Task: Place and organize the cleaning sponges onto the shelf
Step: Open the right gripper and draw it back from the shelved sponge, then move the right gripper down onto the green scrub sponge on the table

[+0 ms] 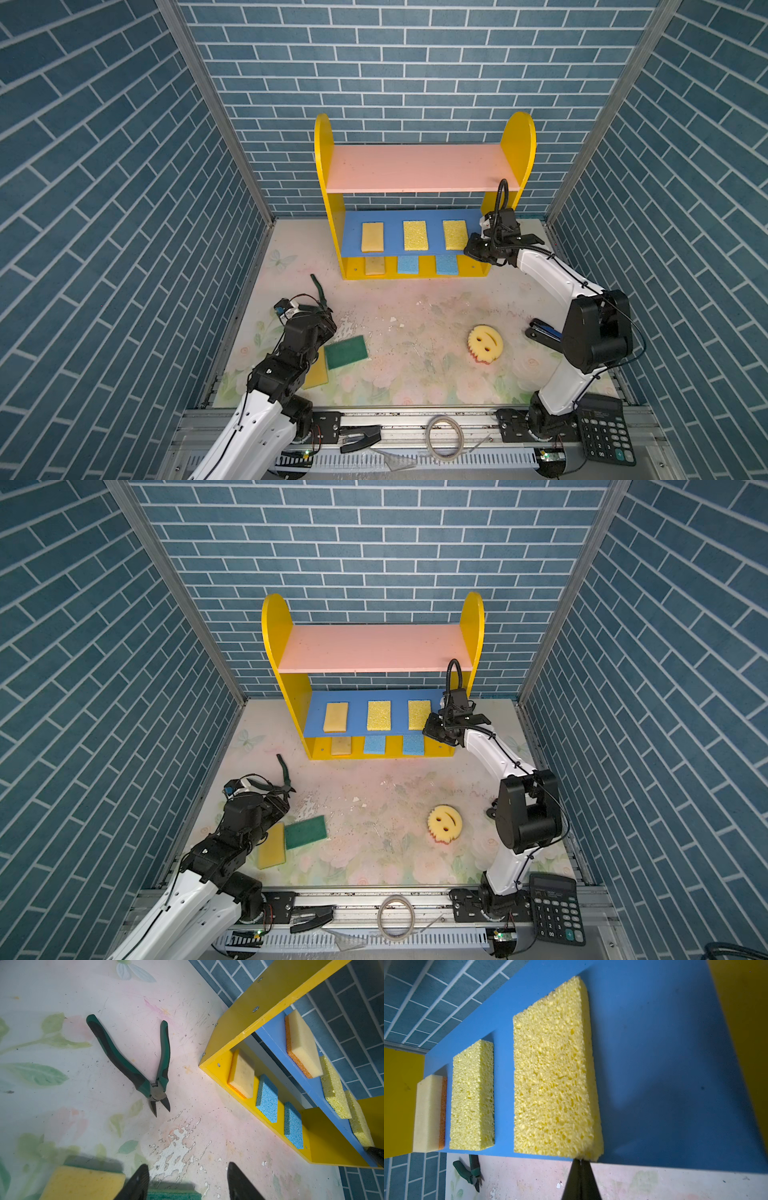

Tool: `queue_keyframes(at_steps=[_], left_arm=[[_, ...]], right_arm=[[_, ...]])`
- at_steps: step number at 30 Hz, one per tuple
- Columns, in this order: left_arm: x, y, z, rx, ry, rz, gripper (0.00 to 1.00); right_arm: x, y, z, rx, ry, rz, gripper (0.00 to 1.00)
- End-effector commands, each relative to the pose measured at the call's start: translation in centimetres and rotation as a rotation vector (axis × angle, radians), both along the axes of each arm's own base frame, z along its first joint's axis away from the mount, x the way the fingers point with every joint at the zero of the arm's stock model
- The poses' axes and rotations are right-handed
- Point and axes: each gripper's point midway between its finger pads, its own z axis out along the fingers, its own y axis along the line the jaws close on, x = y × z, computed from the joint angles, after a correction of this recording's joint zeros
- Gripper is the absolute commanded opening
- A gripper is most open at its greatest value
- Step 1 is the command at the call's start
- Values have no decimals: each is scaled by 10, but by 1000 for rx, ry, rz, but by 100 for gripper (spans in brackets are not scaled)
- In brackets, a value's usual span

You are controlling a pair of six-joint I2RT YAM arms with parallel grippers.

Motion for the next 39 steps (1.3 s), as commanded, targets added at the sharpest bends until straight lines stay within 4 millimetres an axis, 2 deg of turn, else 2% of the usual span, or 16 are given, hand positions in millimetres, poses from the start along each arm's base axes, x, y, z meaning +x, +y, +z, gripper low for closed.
queue_keyframes(at_steps=[1,6,11,17,20,24,26,28,32,34,36,37,39], left_arm=[[2,0,3,3,-10,-1,61],[2,-1,3,4,-10,-1,61],[3,-1,2,8,-9,-5,61],[2,-1,1,16,-20,-16,62],[-1,-2,-8,16,-4,-24,63],[-8,-1,-20,46,54,-44,54],[-13,5,-20,77,76,-35,50],[-19,13,-17,108,79,-13,50],[-27,27,-6,120,40,46,50],[-30,31,-3,115,23,66,54],[-31,33,-2,112,19,70,69],[-32,33,-2,110,20,71,74],[-33,31,-2,103,27,68,77]], right_arm=[[7,-5,-8,22,35,-29,0],[3,-5,-10,28,44,-27,0],[-10,-5,-8,39,49,-29,0],[-50,-3,-6,-97,54,19,0],[-77,26,0,-131,-14,153,0],[-124,97,5,-98,-115,457,0],[-143,124,-2,-82,-97,565,11],[-157,142,-17,-123,-37,634,26],[-185,173,-42,-200,16,773,43],[-202,193,-51,-203,24,858,45],[-212,210,-58,-192,36,913,45],[-218,220,-61,-180,40,945,45],[-226,235,-68,-187,43,1000,46]])
